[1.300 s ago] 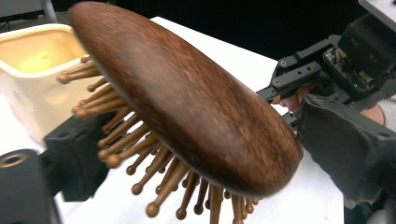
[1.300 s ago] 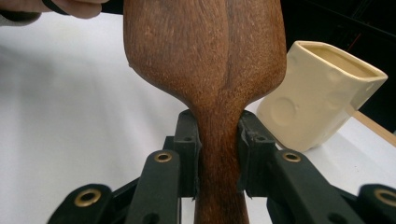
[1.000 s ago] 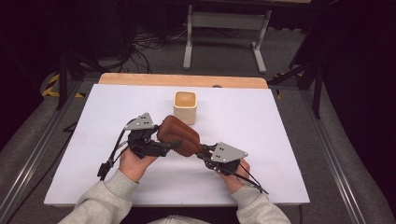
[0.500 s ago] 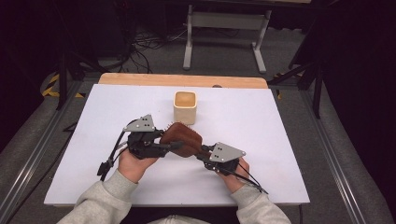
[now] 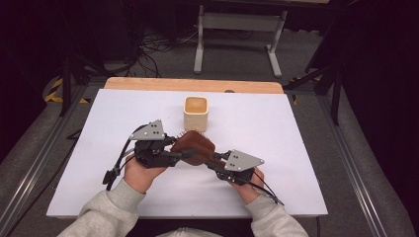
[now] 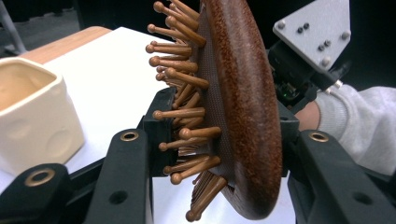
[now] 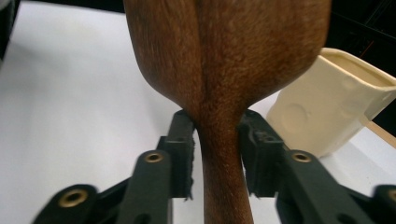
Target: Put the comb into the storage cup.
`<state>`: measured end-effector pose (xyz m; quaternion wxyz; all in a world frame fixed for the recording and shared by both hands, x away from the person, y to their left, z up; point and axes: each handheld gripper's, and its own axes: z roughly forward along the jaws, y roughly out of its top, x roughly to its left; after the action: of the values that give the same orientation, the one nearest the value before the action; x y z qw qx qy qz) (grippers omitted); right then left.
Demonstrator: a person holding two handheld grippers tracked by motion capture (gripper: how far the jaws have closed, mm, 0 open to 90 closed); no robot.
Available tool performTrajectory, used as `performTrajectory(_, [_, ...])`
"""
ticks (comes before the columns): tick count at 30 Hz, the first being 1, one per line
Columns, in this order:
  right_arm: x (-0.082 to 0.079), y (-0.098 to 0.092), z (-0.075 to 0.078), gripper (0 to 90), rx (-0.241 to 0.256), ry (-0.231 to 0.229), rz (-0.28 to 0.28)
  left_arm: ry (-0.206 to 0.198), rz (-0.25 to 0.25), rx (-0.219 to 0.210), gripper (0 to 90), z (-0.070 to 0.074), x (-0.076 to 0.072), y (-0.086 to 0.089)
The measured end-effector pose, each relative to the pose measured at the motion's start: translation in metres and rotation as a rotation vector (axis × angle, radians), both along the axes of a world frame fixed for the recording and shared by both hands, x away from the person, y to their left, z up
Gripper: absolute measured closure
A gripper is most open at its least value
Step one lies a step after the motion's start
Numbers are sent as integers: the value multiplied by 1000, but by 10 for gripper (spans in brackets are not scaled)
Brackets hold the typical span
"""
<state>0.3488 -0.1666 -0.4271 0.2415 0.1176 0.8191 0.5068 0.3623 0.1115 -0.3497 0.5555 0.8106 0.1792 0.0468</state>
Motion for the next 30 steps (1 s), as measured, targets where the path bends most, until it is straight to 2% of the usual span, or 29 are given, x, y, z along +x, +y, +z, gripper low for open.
performTrajectory(2, [1,-2,2,586,30,9,-4,-9,7,13,568,6,0,0])
performTrajectory(5, [0,-7,6,477,67,17,-14,-14,12,9,567,14,1,3])
performTrajectory(11, [2,-14,9,232,118,31,-35,-67,25,42,566,35,0,8])
performTrajectory(13, [4,-16,9,170,130,46,-36,-64,32,39,565,40,0,10])
performTrajectory(15, [5,-18,9,118,129,57,-46,-82,35,45,565,46,1,12])
performTrajectory(18, [8,-21,8,53,130,104,-67,-89,39,43,564,55,3,15])
performTrajectory(21, [10,-27,5,34,138,133,-79,-103,44,50,563,63,4,16])
performTrajectory(30, [9,-39,5,29,153,136,-106,-146,68,54,563,84,7,20])
